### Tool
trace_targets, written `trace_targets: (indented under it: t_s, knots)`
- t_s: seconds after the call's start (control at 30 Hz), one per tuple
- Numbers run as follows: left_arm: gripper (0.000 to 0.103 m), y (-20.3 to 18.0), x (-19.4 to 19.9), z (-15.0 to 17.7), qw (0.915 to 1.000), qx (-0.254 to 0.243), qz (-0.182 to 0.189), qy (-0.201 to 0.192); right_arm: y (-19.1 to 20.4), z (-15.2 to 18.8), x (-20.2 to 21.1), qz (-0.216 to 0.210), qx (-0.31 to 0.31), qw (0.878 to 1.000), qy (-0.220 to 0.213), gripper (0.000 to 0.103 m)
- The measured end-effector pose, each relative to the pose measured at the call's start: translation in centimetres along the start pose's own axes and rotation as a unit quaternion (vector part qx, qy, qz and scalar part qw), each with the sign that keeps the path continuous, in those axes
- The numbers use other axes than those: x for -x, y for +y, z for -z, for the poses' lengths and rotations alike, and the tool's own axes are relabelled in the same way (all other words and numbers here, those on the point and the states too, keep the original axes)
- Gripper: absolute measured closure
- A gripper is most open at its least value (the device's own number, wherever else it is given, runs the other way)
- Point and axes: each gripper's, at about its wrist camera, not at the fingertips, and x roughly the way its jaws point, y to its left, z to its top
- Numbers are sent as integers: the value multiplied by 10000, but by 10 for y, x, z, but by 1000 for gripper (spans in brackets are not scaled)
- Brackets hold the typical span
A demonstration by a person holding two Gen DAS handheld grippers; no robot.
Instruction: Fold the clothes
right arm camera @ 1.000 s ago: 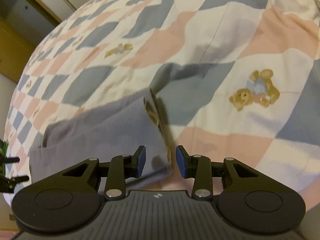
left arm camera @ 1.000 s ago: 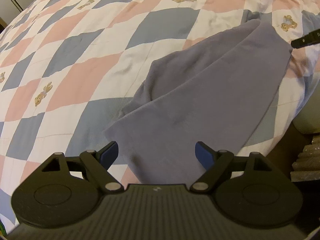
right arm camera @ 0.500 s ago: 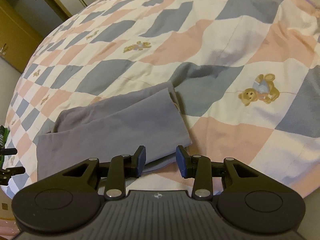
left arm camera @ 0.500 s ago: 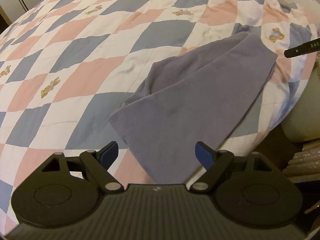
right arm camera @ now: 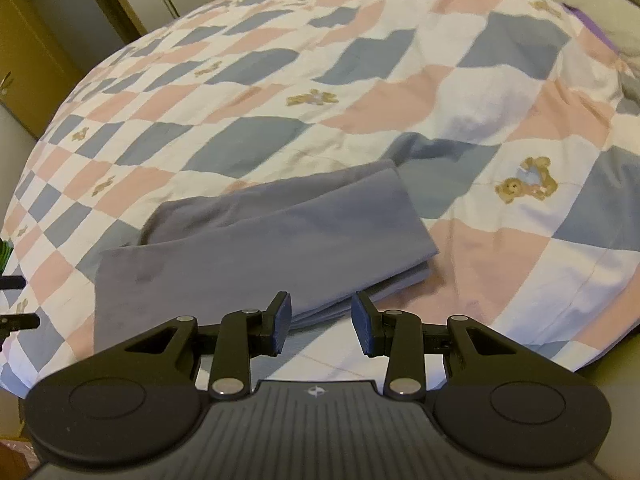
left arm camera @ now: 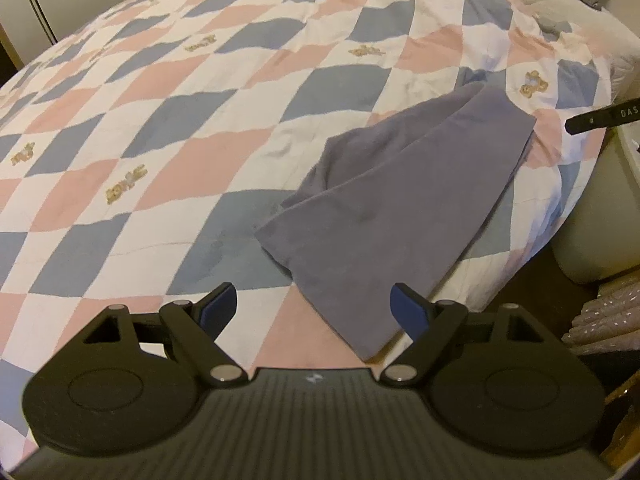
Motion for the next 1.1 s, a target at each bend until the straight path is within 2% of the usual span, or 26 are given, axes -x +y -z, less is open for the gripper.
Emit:
trace_targets:
  t_s: [0.27,0.57,0.7,0.77,0.83,0.9,1.1]
  knots:
    - [22,10,14,9,9993,302,-83,-214,22,4,12,-22,118,9997,-189,65]
    - [23,-7,7,9,9959,873,-188,-159,10,2,15,-216,278,9993,-109,58]
    - [39,-28,-2,6,9927,1169,-277,-86,-12,-3,10,-407,387,9984,36,57]
    - [42,-41,-9,3,9911,1291,-334,-39,-25,-7,7,-518,460,9975,116,57]
    - [42,-53,-18,-1,9898,1374,-379,-3,-38,-11,4,-637,537,9963,189,58]
    - [42,-64,-30,-5,9887,1442,-413,19,-50,-17,-2,-776,634,9947,231,68]
    - [46,-79,-71,-20,9893,1391,-424,94,-76,-36,-34,-986,914,9903,354,73]
